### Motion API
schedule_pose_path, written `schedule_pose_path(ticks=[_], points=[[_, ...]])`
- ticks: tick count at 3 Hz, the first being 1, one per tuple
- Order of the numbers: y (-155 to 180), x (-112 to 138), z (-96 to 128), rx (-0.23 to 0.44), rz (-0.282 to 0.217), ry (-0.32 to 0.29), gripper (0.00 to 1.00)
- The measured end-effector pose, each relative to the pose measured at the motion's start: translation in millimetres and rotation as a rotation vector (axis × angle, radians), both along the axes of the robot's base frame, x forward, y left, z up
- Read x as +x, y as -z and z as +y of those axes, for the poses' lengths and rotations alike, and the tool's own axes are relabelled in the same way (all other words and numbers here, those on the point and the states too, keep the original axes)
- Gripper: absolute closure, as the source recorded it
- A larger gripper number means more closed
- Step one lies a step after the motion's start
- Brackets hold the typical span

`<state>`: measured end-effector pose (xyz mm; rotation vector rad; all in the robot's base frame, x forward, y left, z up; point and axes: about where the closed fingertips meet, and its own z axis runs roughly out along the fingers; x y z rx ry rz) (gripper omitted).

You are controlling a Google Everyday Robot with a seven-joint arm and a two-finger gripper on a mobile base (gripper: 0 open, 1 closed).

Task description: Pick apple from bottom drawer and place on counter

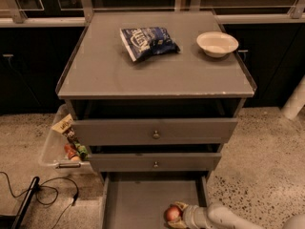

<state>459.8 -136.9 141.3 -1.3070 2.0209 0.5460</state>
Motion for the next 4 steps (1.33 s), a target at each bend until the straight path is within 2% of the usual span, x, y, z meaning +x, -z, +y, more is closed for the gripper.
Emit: schedule_pose_path(ticks=[1, 2, 3, 4], points=[[-4.8, -7.8, -4.8, 0.021, 0.026, -0.005, 1.0], [-46.6, -7.9, -12.1, 0.05, -0.018, -0.042, 1.0], [-109.9, 1.5, -34.3, 0.069, -0.068, -0.084, 1.0], [-189.4, 14.5, -63.6, 0.053, -0.129, -0.095, 1.0]])
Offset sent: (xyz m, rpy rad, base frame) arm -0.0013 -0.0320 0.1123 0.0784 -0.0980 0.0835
